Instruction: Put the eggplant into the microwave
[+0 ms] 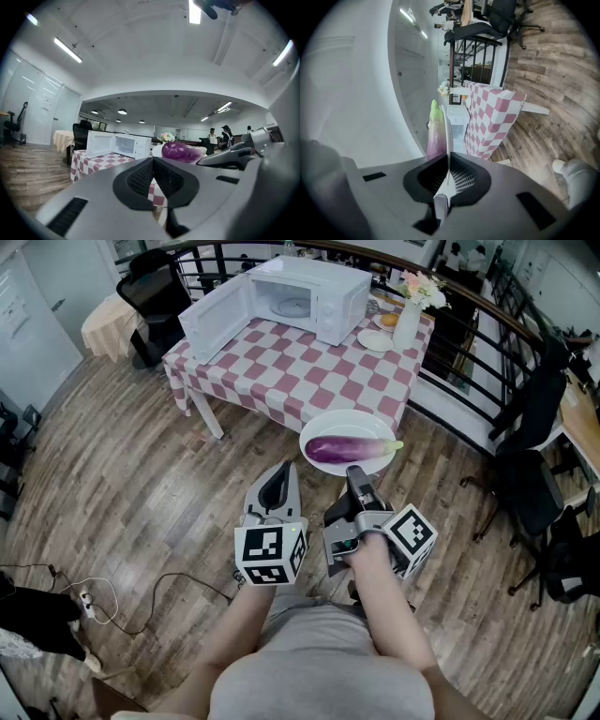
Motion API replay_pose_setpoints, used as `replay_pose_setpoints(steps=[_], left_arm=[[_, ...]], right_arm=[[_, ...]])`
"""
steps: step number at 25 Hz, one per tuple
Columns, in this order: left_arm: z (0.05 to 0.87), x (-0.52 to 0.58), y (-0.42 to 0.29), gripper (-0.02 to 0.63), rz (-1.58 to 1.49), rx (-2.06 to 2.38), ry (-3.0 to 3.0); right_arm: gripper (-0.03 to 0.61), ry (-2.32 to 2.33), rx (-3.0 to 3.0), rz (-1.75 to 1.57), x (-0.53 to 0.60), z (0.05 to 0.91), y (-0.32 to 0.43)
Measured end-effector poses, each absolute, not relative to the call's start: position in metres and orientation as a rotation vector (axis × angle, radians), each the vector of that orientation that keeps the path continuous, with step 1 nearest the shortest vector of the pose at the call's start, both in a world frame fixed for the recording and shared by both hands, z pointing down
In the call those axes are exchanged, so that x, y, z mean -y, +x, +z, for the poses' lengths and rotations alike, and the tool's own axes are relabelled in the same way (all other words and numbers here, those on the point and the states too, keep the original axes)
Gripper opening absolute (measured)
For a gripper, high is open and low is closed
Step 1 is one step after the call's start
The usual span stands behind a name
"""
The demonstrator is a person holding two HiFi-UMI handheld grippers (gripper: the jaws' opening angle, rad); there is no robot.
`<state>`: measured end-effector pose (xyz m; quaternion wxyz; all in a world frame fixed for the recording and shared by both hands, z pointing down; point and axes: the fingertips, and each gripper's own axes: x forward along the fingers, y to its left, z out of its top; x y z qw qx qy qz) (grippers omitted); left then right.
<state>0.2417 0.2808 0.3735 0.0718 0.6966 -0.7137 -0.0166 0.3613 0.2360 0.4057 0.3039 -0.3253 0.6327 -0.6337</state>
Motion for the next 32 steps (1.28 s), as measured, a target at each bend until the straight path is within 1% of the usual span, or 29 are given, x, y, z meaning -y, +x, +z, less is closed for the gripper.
replay_pose_setpoints(steps=[13,32], left_arm=[[0.370,-0.246,0.212,0.003,-0.024,2.122,2.145],[0.366,-0.172,0.125,0.003,-0.024,2.076,2.167]], right_arm=[[0.037,-0.880,-1.678,-1.644,-0.205,0.401,0.328],[0.037,-0.927,-1.660,-1.655,-0.139,0.406,0.245]])
